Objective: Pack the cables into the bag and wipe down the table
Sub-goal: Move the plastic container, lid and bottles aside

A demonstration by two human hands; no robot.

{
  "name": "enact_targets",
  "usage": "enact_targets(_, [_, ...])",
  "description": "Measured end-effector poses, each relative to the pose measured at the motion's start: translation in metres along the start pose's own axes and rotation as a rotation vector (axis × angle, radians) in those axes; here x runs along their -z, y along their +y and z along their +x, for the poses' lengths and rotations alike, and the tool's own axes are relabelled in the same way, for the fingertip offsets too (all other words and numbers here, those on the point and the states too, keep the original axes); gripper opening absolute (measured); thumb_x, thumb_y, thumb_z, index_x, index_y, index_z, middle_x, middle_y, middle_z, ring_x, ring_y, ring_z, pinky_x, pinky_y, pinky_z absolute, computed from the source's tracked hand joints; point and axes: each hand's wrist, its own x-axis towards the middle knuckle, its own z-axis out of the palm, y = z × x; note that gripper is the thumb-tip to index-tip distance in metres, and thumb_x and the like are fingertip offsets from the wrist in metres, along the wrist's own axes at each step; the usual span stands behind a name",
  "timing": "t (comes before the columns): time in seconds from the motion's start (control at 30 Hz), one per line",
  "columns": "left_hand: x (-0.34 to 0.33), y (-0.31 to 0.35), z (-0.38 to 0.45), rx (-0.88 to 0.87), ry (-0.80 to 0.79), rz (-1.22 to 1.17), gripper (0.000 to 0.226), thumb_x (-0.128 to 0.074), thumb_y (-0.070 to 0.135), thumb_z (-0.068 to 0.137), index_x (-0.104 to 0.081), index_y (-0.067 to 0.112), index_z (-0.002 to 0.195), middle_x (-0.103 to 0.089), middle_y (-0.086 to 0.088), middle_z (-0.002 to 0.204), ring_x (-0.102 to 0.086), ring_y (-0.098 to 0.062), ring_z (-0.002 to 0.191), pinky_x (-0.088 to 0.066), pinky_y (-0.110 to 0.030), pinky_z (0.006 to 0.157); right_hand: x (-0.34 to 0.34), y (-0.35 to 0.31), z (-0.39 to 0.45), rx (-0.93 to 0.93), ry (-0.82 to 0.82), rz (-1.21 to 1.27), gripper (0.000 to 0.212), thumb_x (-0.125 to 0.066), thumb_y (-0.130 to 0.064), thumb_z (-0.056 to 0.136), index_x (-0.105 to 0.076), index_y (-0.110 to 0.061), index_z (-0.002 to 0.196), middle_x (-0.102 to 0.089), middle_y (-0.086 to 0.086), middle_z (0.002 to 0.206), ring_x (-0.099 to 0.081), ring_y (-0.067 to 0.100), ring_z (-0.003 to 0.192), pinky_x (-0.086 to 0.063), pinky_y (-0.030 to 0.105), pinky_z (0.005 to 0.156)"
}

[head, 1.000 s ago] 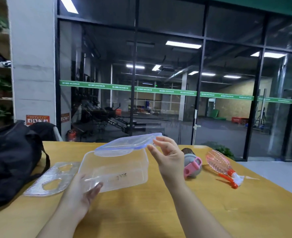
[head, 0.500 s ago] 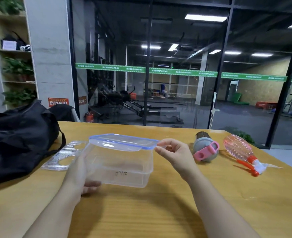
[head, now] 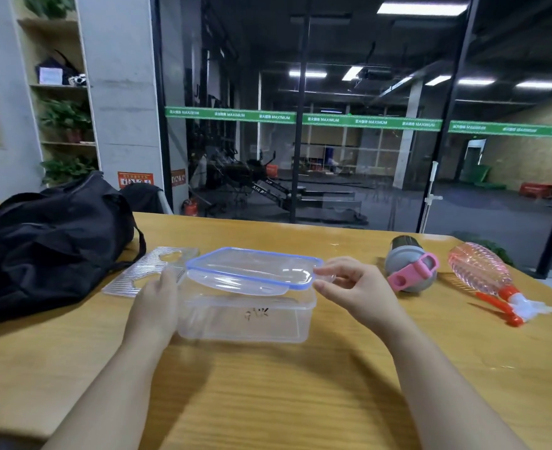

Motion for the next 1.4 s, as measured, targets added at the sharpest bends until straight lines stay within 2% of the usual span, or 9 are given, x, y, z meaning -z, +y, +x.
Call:
enact_targets(0.1, [0.003, 0.003, 0.000, 0.075, -0.226, -0.417, 0.038, -0.043, 0.050, 0.077, -0.055, 0.014, 0.084, -0.063, -0.001, 0.087, -0.060, -0.022, 0.080, -0.042, -0.035, 0.070, -0.003, -0.002, -0.002, 0.007, -0.038, -0.027, 0.016, -0.076, -0.018, 0.077, -0.072, -0.028, 0.088, -0.066, -0.014, 0.099, -0.060, -0.005, 0.095, -0.042, 0.008, 0.085])
enact_targets(0.23, [0.001, -0.006, 0.001, 0.078, -0.300, -0.400, 0.079, -0.059, 0.060, 0.060, -0.042, 0.032, 0.131, -0.058, 0.002, 0.124, -0.059, -0.021, 0.108, -0.046, -0.044, 0.093, -0.012, -0.004, -0.005, -0.010, -0.117, -0.044, 0.020, -0.070, -0.012, 0.082, -0.069, -0.029, 0.092, -0.065, -0.017, 0.103, -0.057, -0.014, 0.095, -0.040, 0.003, 0.083])
enact_targets(0.33, [-0.001, -0.004, -0.002, 0.014, -0.231, -0.351, 0.084, -0.059, 0.058, 0.059, -0.029, 0.043, 0.137, -0.049, 0.003, 0.131, -0.051, -0.021, 0.119, -0.040, -0.047, 0.101, -0.018, -0.003, -0.007, -0.016, -0.120, -0.019, 0.019, -0.063, -0.010, 0.086, -0.070, -0.025, 0.096, -0.063, -0.025, 0.093, -0.056, -0.016, 0.085, -0.038, 0.003, 0.078])
enact_targets(0.47, [-0.003, -0.001, -0.004, -0.067, -0.174, -0.306, 0.059, -0.057, 0.045, 0.075, -0.042, 0.035, 0.131, -0.047, 0.006, 0.130, -0.047, -0.017, 0.118, -0.040, -0.046, 0.102, -0.025, -0.004, -0.005, -0.026, -0.034, -0.020, 0.012, -0.064, -0.020, 0.087, -0.068, -0.030, 0.093, -0.063, -0.016, 0.106, -0.057, -0.006, 0.095, -0.042, 0.011, 0.087])
enact_targets(0.63, [-0.003, 0.004, -0.004, -0.149, -0.091, -0.382, 0.039, -0.057, 0.026, 0.087, -0.054, 0.022, 0.127, -0.058, 0.010, 0.117, -0.053, -0.010, 0.110, -0.040, -0.033, 0.100, -0.029, -0.001, 0.001, -0.132, 0.089, 0.012, 0.013, -0.067, -0.039, 0.083, -0.067, -0.032, 0.094, -0.065, -0.006, 0.091, -0.059, 0.012, 0.085, -0.042, 0.020, 0.068])
enact_targets(0.77, [0.001, 0.007, -0.006, -0.196, 0.038, -0.418, 0.010, -0.059, 0.028, 0.085, -0.066, 0.033, 0.085, -0.065, 0.017, 0.085, -0.059, -0.002, 0.085, -0.044, -0.025, 0.077, -0.032, -0.001, 0.005, -0.179, 0.144, 0.072, 0.015, -0.067, -0.043, 0.082, -0.067, -0.032, 0.092, -0.069, -0.001, 0.098, -0.062, 0.013, 0.094, -0.047, 0.019, 0.070])
enact_targets(0.93, [0.002, 0.009, -0.009, -0.170, 0.170, -0.327, 0.031, -0.055, 0.042, 0.080, -0.061, 0.026, 0.054, -0.055, 0.016, 0.050, -0.046, 0.005, 0.047, -0.035, -0.026, 0.056, -0.036, 0.004, 0.007, -0.239, 0.154, 0.140, 0.012, -0.066, -0.035, 0.085, -0.065, -0.033, 0.096, -0.067, -0.003, 0.104, -0.059, 0.012, 0.103, -0.044, 0.027, 0.080])
enact_targets(1.17, [0.000, 0.006, -0.011, -0.150, 0.207, -0.260, 0.048, -0.053, 0.039, 0.083, -0.047, -0.006, 0.066, -0.038, -0.004, 0.060, -0.033, -0.014, 0.054, -0.026, -0.028, 0.051, -0.043, 0.005, 0.014, -0.302, 0.140, 0.173, 0.018, -0.060, -0.016, 0.086, -0.065, -0.033, 0.089, -0.068, -0.009, 0.085, -0.061, 0.002, 0.072, -0.046, 0.019, 0.062])
enact_targets(1.4, [-0.002, 0.000, -0.005, -0.124, 0.184, -0.344, 0.032, -0.058, 0.023, 0.074, -0.035, 0.004, 0.062, -0.033, -0.003, 0.058, -0.030, -0.013, 0.053, -0.027, -0.030, 0.052, -0.049, 0.005, 0.034, -0.407, 0.088, 0.109, 0.031, -0.050, -0.006, 0.084, -0.067, -0.022, 0.105, -0.070, 0.001, 0.098, -0.066, 0.024, 0.093, -0.054, 0.045, 0.087])
